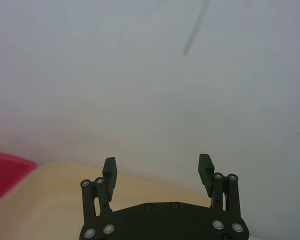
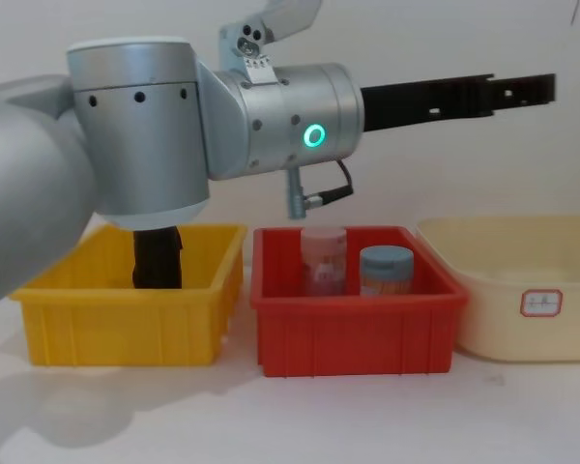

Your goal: Pick up the garbage bag with the one hand and transfer it to the other hand.

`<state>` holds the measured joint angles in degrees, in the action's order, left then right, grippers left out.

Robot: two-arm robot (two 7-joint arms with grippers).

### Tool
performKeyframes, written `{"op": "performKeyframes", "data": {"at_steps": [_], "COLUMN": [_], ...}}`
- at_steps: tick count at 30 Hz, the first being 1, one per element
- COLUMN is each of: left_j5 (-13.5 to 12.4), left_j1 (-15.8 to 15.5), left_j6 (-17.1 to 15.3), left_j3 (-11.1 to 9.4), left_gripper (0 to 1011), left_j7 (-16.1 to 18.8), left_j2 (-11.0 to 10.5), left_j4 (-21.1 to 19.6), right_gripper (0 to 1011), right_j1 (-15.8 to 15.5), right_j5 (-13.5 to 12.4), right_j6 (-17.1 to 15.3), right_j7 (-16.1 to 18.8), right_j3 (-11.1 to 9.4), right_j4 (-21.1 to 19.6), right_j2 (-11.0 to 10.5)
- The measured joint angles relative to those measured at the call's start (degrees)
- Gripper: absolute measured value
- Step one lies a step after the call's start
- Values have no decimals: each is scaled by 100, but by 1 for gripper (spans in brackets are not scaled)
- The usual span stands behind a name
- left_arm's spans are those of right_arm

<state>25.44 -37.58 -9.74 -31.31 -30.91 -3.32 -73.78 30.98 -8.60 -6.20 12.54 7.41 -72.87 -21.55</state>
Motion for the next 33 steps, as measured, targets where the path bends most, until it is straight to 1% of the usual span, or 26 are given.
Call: {"op": "performKeyframes", "data": {"at_steps": [2, 3, 6, 10, 15, 16, 18, 26, 31, 33], "left_j5": [-27, -67, -124, -246, -378, -399, -496, -727, -933, -983], "left_j1": [35, 75, 130, 251, 382, 396, 479, 660, 796, 830], "left_j6": [-5, -13, -29, -70, -124, -133, -181, -318, -466, -507], "left_j3": [14, 31, 55, 116, 197, 206, 264, 402, 528, 562], "left_gripper": [1000, 1000, 1000, 1000, 1000, 1000, 1000, 1000, 1000, 1000], "left_j7": [78, 194, 358, 680, 1004, 1054, 1272, 1755, 2146, 2232], "left_j2": [-25, -58, -100, -184, -266, -273, -324, -433, -523, -550], "left_j4": [-70, -149, -258, -484, -712, -737, -880, -1171, -1386, -1437], "right_gripper": [1001, 1002, 1001, 1001, 1001, 1001, 1001, 1001, 1001, 1002], "right_j1": [-13, -30, -49, -78, -121, -121, -135, -192, -219, -231], "right_j5": [9, 18, 24, 24, -12, -12, -41, -146, -199, -226], "right_j6": [19, 36, 49, 56, 0, 0, -34, -148, -191, -207], "right_j7": [32, 73, 130, 251, 457, 457, 542, 802, 903, 946], "right_j3": [31, 68, 116, 205, 383, 383, 456, 723, 839, 888], "right_j4": [-75, -148, -238, -360, -476, -476, -493, -472, -431, -413], "right_j2": [16, 36, 65, 119, 204, 204, 234, 363, 422, 449]}}
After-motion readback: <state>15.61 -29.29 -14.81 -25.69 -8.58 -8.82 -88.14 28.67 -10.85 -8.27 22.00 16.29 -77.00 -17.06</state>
